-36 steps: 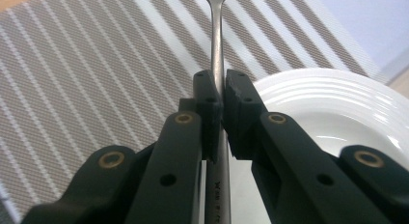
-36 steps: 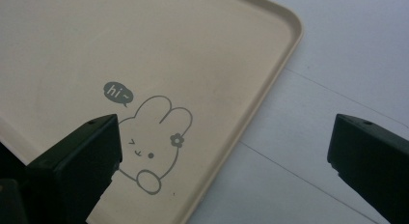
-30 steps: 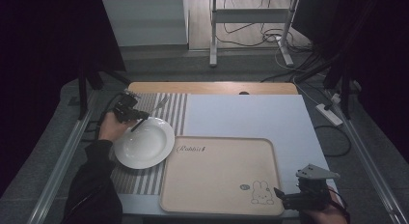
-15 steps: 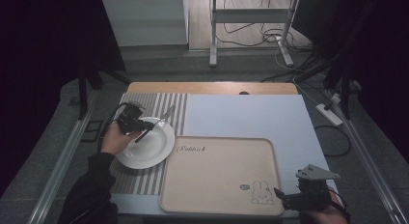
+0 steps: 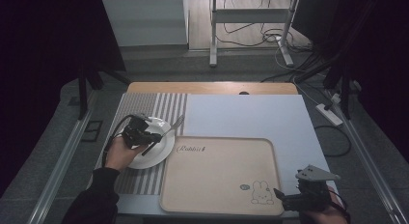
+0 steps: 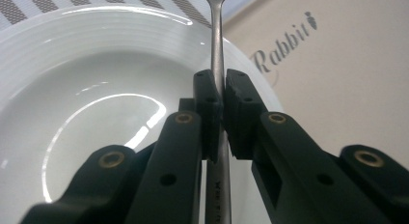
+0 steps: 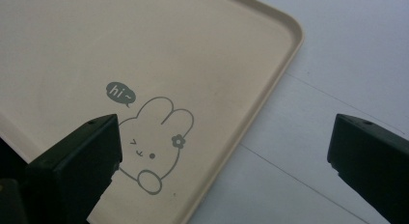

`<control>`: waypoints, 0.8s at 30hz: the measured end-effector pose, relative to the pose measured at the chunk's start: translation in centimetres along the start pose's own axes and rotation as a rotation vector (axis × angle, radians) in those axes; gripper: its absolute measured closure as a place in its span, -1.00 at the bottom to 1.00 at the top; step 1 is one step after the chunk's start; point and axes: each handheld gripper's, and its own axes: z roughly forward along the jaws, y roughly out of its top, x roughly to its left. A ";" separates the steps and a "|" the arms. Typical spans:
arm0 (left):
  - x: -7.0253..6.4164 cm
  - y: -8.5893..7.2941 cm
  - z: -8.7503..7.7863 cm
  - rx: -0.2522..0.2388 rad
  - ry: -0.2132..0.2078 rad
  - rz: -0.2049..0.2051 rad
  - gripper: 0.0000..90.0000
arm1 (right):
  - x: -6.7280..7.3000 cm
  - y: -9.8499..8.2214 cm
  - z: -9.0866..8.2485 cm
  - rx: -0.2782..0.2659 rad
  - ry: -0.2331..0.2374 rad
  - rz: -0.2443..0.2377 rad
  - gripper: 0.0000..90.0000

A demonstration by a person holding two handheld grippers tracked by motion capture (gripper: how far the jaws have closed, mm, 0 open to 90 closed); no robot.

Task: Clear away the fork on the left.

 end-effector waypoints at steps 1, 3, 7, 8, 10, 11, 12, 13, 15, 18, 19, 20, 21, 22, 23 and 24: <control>-0.3 -0.1 -0.1 -0.004 -0.004 0.000 0.87 | 0.0 0.0 0.0 0.000 0.000 -0.001 -1.00; -1.1 -0.3 -0.2 -0.020 -0.010 0.006 0.87 | 0.0 0.0 0.0 -0.001 0.001 -0.002 -1.00; -2.5 -0.6 -0.1 -0.018 -0.017 0.019 0.87 | 0.1 0.0 0.0 -0.005 0.002 -0.005 -1.00; -3.1 -0.8 0.1 -0.020 -0.013 0.019 0.87 | 0.1 0.0 0.0 -0.005 0.002 -0.005 -1.00; -3.4 -0.9 0.2 -0.023 -0.014 0.016 0.87 | 0.1 0.0 0.0 -0.005 0.002 -0.005 -1.00; -3.7 -1.0 0.3 -0.020 -0.021 0.015 0.86 | 0.1 0.0 0.0 -0.005 0.003 -0.005 -1.00; -4.0 -1.0 0.4 -0.019 -0.020 0.015 0.86 | 0.1 0.0 0.0 -0.005 0.003 -0.006 -1.00; -4.3 -1.1 0.6 -0.016 -0.021 0.016 0.87 | 0.1 0.0 0.0 -0.005 0.003 -0.008 -1.00; -4.9 -1.2 0.8 -0.009 -0.030 0.013 0.86 | 0.1 0.0 0.0 -0.005 0.003 -0.009 -1.00; -5.9 -1.4 1.3 0.000 -0.050 0.011 0.86 | 0.1 0.0 0.0 -0.004 0.004 -0.010 -1.00; -6.3 -1.5 1.5 0.005 -0.054 0.012 0.86 | 0.1 0.0 0.0 -0.004 0.004 -0.010 -1.00; -6.7 -1.5 1.6 0.006 -0.053 0.013 0.86 | 0.1 0.0 0.0 -0.004 0.004 -0.011 -1.00; -7.1 -1.5 1.7 0.007 -0.055 0.016 0.86 | 0.1 0.0 0.0 -0.004 0.004 -0.011 -1.00; -7.6 -1.5 1.8 0.007 -0.059 0.022 0.86 | 0.1 0.0 0.0 -0.004 0.004 -0.012 -1.00; -8.0 -1.5 1.9 0.009 -0.057 0.026 0.86 | 0.1 0.0 0.0 -0.005 0.003 -0.012 -1.00; -8.4 -1.5 2.0 0.013 -0.058 0.029 0.86 | 0.1 0.0 0.0 -0.004 0.004 -0.012 -1.00</control>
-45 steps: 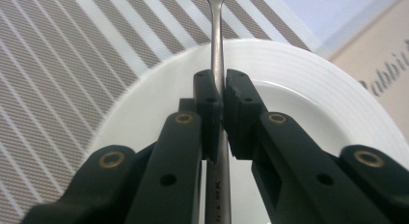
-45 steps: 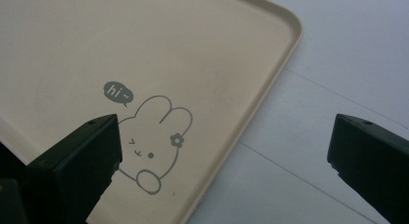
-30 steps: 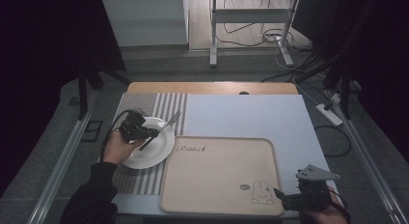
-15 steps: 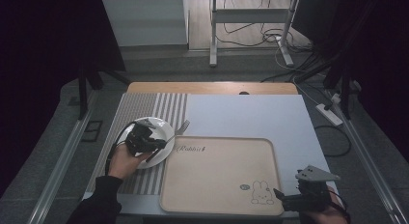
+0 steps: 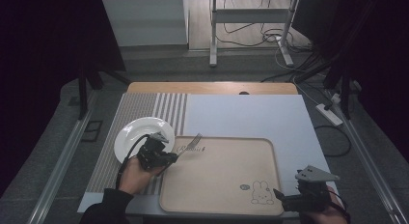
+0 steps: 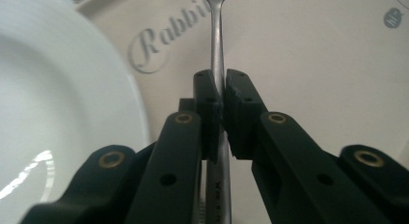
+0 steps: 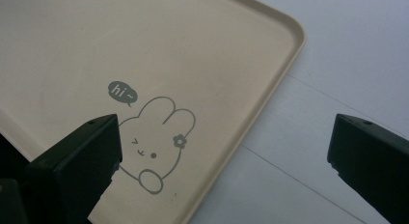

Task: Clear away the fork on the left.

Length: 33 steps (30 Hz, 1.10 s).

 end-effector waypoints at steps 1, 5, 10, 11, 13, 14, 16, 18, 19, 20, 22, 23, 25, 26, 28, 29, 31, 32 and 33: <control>-0.3 0.0 0.2 0.002 -0.002 0.005 0.86 | 0.0 0.0 0.0 0.000 0.000 0.000 -1.00; -1.5 -0.1 1.0 0.028 -0.013 0.014 0.86 | 0.0 0.0 0.0 0.001 0.000 -0.003 -1.00; -2.8 -0.4 2.3 0.066 -0.016 0.030 0.86 | 0.0 0.0 0.0 0.003 0.001 -0.005 -1.00; -3.0 -0.4 2.4 0.069 -0.017 0.029 0.86 | 0.0 0.0 0.0 0.003 0.000 -0.006 -1.00; -3.1 -0.5 2.6 0.072 -0.023 0.027 0.86 | 0.0 0.0 0.0 0.004 0.000 -0.006 -1.00; -3.3 -0.5 2.8 0.074 -0.024 0.021 0.86 | 0.1 0.0 0.0 0.003 0.001 -0.007 -1.00; -3.6 -0.7 3.2 0.095 -0.025 0.025 0.86 | 0.1 0.0 0.0 0.004 0.001 -0.008 -1.00; -3.8 -0.9 3.5 0.113 -0.032 0.027 0.86 | 0.1 0.0 0.0 0.003 0.002 -0.008 -1.00; -3.9 -1.0 3.8 0.124 -0.041 0.027 0.86 | 0.1 0.0 0.0 0.003 0.002 -0.008 -1.00; -3.9 -1.0 4.0 0.138 -0.053 0.030 0.85 | 0.1 0.0 0.0 0.003 0.002 -0.009 -1.00; -4.0 -1.0 4.1 0.140 -0.074 0.042 0.83 | 0.1 0.0 0.0 0.003 0.004 -0.010 -1.00; -4.0 -1.0 4.0 0.139 -0.086 0.041 0.79 | 0.1 0.0 0.0 0.003 0.005 -0.011 -1.00; -4.0 -0.7 3.6 0.108 -0.086 0.047 0.78 | 0.1 0.0 0.0 0.004 0.004 -0.012 -1.00; -4.0 -0.4 3.4 0.088 -0.094 0.047 0.78 | 0.1 0.0 0.0 0.004 0.004 -0.012 -1.00; -4.0 0.0 3.3 0.071 -0.102 0.066 0.85 | 0.1 0.0 0.0 0.007 0.003 -0.012 -1.00; -4.1 0.3 3.3 0.069 -0.112 0.081 0.93 | 0.1 0.0 0.0 0.008 0.003 -0.014 -1.00; -4.3 0.8 3.6 0.075 -0.116 0.113 0.98 | 0.1 0.0 0.0 0.008 0.000 -0.018 -1.00; -4.5 1.1 3.8 0.078 -0.126 0.119 0.98 | 0.1 0.0 0.0 0.009 0.000 -0.017 -1.00; -4.6 1.4 4.1 0.076 -0.130 0.127 0.98 | 0.1 0.0 0.0 0.009 0.000 -0.017 -1.00</control>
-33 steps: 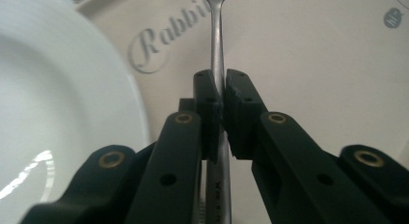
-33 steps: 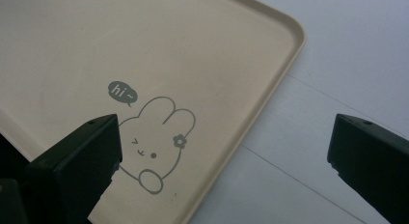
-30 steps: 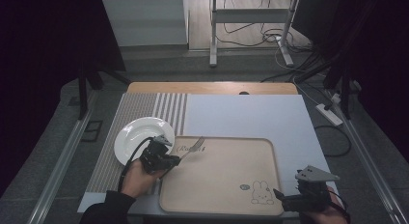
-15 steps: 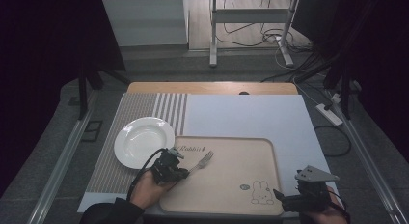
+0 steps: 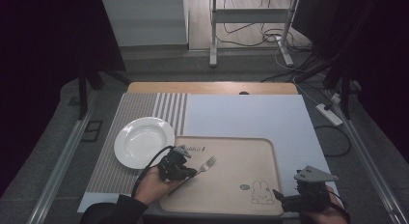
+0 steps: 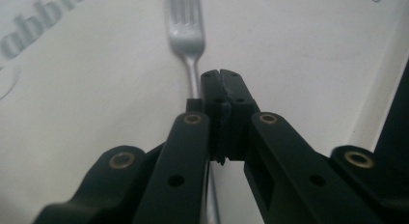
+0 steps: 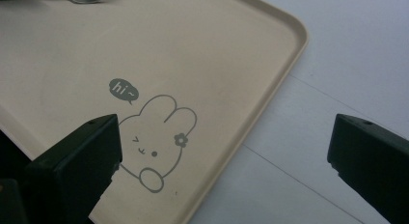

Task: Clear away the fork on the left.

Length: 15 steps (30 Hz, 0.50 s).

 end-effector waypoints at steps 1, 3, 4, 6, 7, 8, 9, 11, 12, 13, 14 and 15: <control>0.0 0.3 0.2 0.011 -0.001 0.017 0.98 | 0.0 0.0 0.0 0.000 0.001 0.001 -1.00; -0.2 0.8 0.8 0.026 0.000 0.033 0.98 | 0.0 0.0 0.0 0.001 0.000 0.000 -1.00; -0.2 1.0 1.2 0.024 0.006 0.036 0.98 | 0.0 0.0 0.0 0.001 0.000 0.000 -1.00; -0.1 1.3 1.8 0.034 0.016 0.035 0.98 | 0.0 0.0 0.0 0.001 0.000 -0.001 -1.00; 0.0 1.3 2.0 0.038 0.021 0.028 0.98 | 0.0 0.0 0.0 0.001 0.000 -0.002 -1.00; 0.1 1.4 2.2 0.043 0.029 0.024 0.98 | 0.0 0.0 0.0 0.001 0.000 -0.003 -1.00; 0.3 1.3 2.3 0.041 0.022 0.016 0.98 | 0.0 0.0 0.0 0.001 0.000 -0.003 -1.00; 0.6 1.3 2.3 0.037 0.024 -0.002 0.98 | 0.0 0.0 0.0 0.001 0.001 -0.003 -1.00; 0.6 1.3 2.3 0.036 0.035 -0.008 0.98 | 0.0 0.0 0.0 0.001 0.000 -0.003 -1.00; 0.7 1.3 2.3 0.039 0.048 -0.019 0.98 | 0.0 0.0 0.0 0.001 0.001 -0.003 -1.00; 0.9 1.3 2.2 0.046 0.064 -0.027 0.98 | 0.0 0.0 0.0 0.001 0.001 -0.004 -1.00; 1.0 1.2 2.3 0.054 0.077 -0.036 0.98 | 0.0 0.0 0.0 0.000 0.001 -0.004 -1.00</control>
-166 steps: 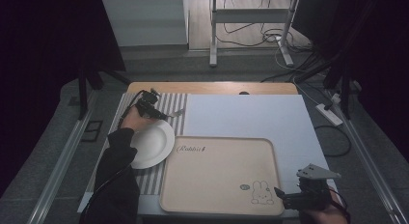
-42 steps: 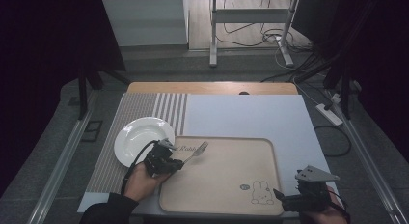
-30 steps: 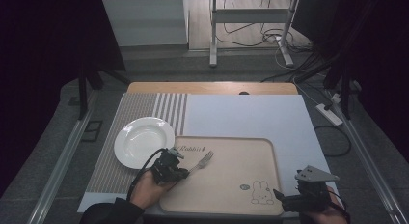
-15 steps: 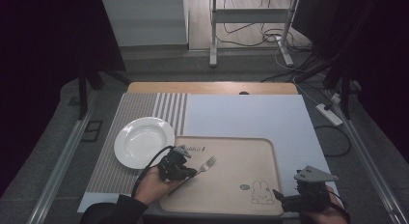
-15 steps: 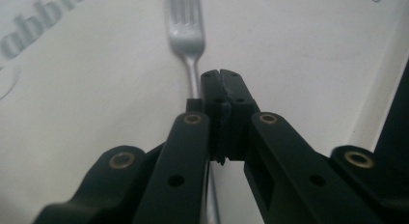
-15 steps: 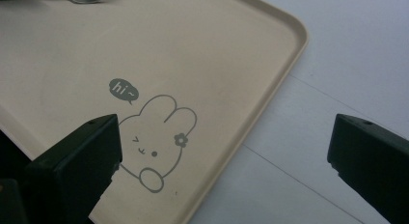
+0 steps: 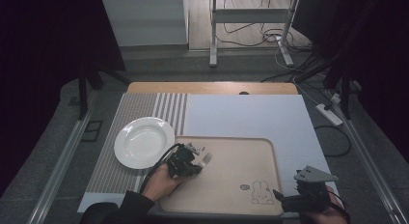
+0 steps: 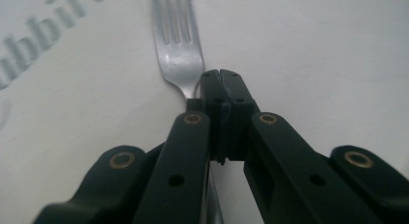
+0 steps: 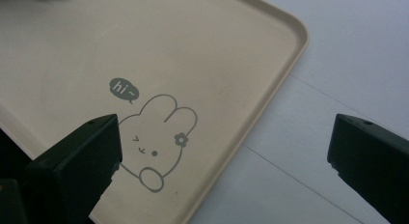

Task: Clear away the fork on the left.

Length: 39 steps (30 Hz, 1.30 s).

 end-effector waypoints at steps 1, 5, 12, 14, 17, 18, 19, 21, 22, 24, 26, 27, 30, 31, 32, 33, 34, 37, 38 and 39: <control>0.2 -0.1 -0.1 -0.003 -0.004 -0.006 0.98 | 0.0 0.0 0.0 0.000 0.000 0.000 -1.00; 0.6 -0.2 -0.4 0.008 0.018 -0.018 0.98 | 0.0 0.0 0.0 -0.001 0.002 -0.003 -1.00; 1.5 -0.6 -0.9 0.021 0.038 -0.037 0.98 | 0.0 0.0 0.0 -0.001 0.002 -0.005 -1.00; 1.9 -0.8 -1.1 0.022 0.044 -0.044 0.98 | 0.1 0.0 0.0 -0.001 0.003 -0.006 -1.00; 2.5 -1.1 -1.4 0.028 0.061 -0.056 0.98 | 0.1 0.0 0.0 -0.001 0.003 -0.007 -1.00; 2.7 -1.2 -1.5 0.026 0.066 -0.061 0.98 | 0.1 0.0 0.0 0.000 0.003 -0.007 -1.00; 2.9 -1.3 -1.6 0.027 0.073 -0.068 0.98 | 0.1 0.0 0.0 0.000 0.003 -0.008 -1.00; 3.3 -1.4 -1.8 0.029 0.084 -0.080 0.98 | 0.1 0.0 0.0 0.001 0.003 -0.008 -1.00; 3.4 -1.5 -1.9 0.029 0.089 -0.087 0.98 | 0.1 0.0 0.0 0.000 0.003 -0.009 -1.00; 3.7 -1.7 -2.0 0.031 0.098 -0.091 0.98 | 0.1 0.0 0.0 0.000 0.003 -0.009 -1.00; 3.9 -1.8 -2.2 0.032 0.102 -0.100 0.98 | 0.1 0.0 0.0 0.000 0.003 -0.009 -1.00; 4.0 -1.8 -2.2 0.032 0.103 -0.104 0.98 | 0.1 0.0 0.0 0.001 0.003 -0.008 -1.00; 4.3 -2.0 -2.3 0.028 0.103 -0.119 0.98 | 0.1 0.0 0.0 0.001 0.003 -0.009 -1.00; 4.3 -2.0 -2.3 0.025 0.100 -0.123 0.98 | 0.1 0.0 0.0 0.001 0.003 -0.010 -1.00; 4.4 -2.0 -2.3 0.025 0.100 -0.123 0.98 | 0.1 0.0 0.0 0.001 0.003 -0.010 -1.00; 4.4 -2.0 -2.3 0.024 0.100 -0.123 0.98 | 0.1 0.0 0.0 0.002 0.003 -0.010 -1.00; 4.4 -2.0 -2.3 0.024 0.100 -0.123 0.97 | 0.1 0.0 0.0 0.003 0.002 -0.011 -1.00; 4.4 -2.0 -2.6 -0.008 0.067 -0.111 0.92 | 0.1 0.0 0.0 0.001 0.003 -0.010 -1.00; 4.3 -2.0 -2.8 -0.021 0.066 -0.104 0.92 | 0.1 0.0 0.0 0.001 0.003 -0.010 -1.00; 4.2 -2.0 -3.0 -0.040 0.065 -0.100 0.88 | 0.1 0.0 0.0 0.001 0.003 -0.010 -1.00</control>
